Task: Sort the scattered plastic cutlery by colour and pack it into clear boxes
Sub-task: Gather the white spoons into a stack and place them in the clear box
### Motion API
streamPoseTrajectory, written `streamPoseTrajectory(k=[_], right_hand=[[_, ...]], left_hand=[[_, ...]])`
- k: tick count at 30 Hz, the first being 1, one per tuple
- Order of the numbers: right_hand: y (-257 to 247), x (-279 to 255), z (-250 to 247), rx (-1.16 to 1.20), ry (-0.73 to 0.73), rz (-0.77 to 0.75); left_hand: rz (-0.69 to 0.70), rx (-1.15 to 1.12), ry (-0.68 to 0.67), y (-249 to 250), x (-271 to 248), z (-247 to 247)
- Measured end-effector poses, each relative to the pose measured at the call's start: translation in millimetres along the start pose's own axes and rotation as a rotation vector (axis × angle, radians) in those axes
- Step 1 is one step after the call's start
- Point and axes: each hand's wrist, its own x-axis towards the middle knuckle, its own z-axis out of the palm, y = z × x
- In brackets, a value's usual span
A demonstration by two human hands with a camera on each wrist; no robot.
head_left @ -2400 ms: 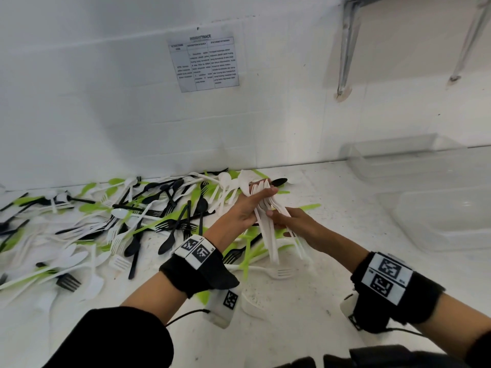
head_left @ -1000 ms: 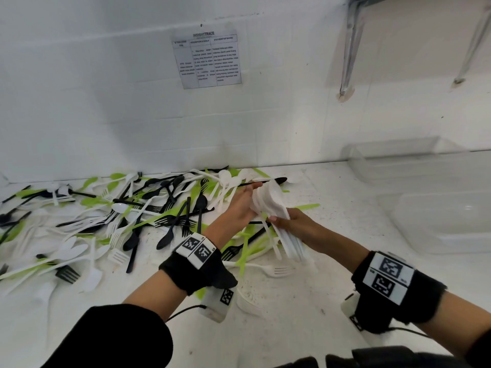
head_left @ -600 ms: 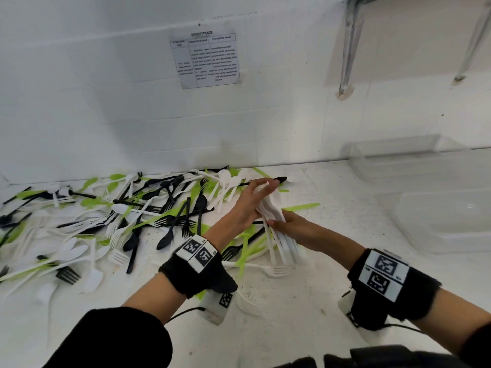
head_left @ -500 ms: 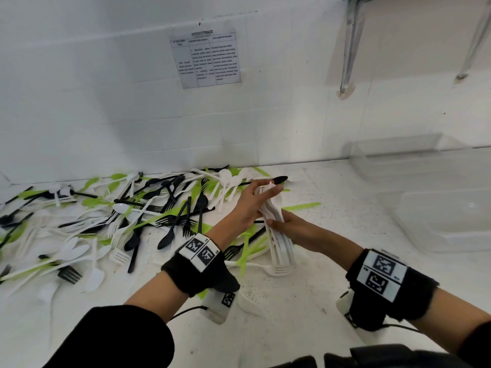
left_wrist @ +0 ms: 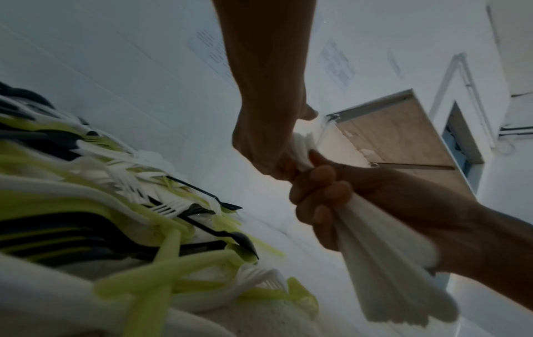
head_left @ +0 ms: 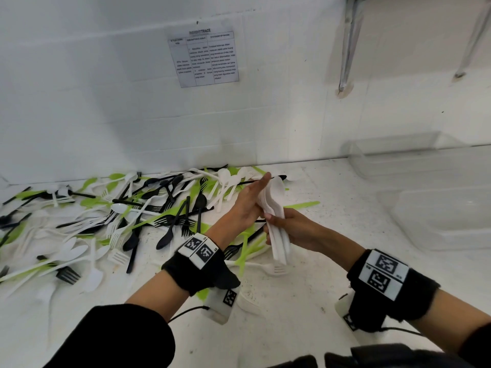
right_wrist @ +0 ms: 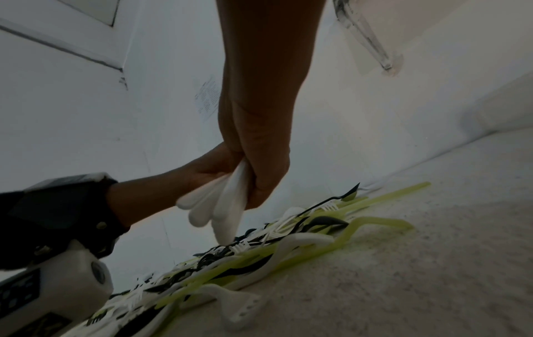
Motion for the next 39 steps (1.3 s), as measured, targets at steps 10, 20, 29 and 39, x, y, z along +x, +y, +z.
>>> streamPoseTrajectory(k=[10,20,29,39], right_hand=[[-4.0,-7.2,-2.2,0.107,-0.113,0.092],[3.7,-5.6,-6.4,-0.006,0.112,-0.077],[7.8,-1.3,-1.3,-0.284,0.392,-0.161],[-0.4,-4.8,-2.8,-0.192,0.339,-0.163]], left_hand=[[-0.024,-0.020,-0.197,7.0,-9.6,-4.3],[0.140,-0.115,-0.118,0.2,-4.8,-3.2],[0.290,0.135,-0.084,-2.7,-9.0,-2.1],[0.229,-0.013,-0.082,2.2,-9.5,2.7]])
